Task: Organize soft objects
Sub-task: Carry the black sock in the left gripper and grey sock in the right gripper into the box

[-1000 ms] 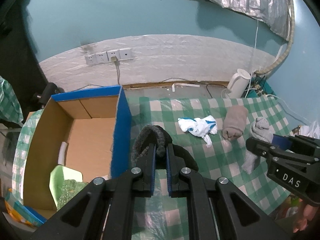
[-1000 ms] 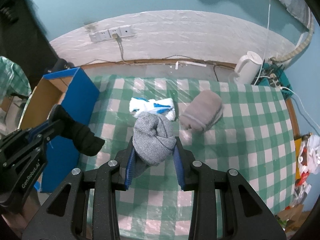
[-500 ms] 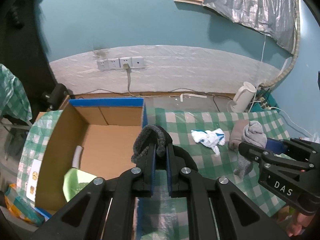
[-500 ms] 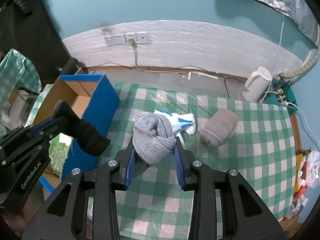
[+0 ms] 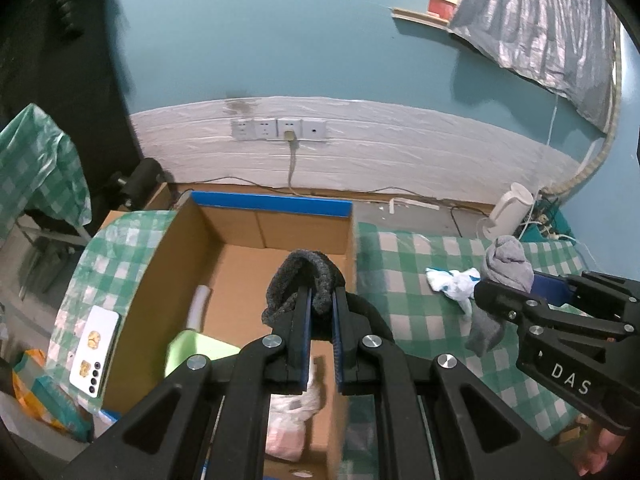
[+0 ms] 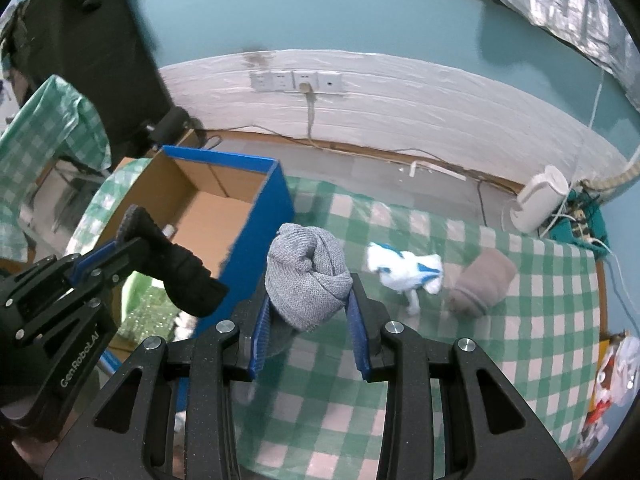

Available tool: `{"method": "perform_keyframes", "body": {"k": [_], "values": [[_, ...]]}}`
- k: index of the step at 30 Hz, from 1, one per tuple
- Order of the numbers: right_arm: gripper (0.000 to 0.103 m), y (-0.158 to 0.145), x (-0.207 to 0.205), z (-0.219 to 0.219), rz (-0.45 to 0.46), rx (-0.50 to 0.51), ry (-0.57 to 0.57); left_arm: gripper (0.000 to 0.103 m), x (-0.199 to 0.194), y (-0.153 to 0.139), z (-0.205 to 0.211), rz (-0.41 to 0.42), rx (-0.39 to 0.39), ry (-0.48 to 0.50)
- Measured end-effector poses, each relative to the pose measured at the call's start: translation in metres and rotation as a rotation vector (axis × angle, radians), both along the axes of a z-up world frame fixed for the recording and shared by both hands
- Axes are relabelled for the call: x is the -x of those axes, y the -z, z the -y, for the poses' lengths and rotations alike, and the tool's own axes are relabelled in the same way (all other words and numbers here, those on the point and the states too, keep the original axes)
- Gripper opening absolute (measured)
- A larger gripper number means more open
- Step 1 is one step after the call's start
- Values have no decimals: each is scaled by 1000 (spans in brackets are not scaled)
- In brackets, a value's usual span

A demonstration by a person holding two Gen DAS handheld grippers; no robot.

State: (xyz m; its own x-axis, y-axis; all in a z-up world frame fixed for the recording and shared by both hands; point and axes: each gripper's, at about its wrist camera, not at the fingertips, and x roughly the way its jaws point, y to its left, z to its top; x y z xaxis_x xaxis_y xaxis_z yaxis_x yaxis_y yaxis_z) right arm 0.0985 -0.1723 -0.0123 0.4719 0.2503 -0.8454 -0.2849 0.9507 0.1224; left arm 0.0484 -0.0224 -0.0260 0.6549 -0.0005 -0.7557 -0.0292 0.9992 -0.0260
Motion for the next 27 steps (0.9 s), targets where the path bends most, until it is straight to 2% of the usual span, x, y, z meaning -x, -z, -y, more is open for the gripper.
{"method": "perform_keyframes", "body": {"k": [8,27], "values": [[33,-2,-1,-34,1,0,-62,9,6,-4,-28,12,1,-47],[34,15,0,-101,-40,3,-183,9,11,16,-81,-44,12,-153]]}}
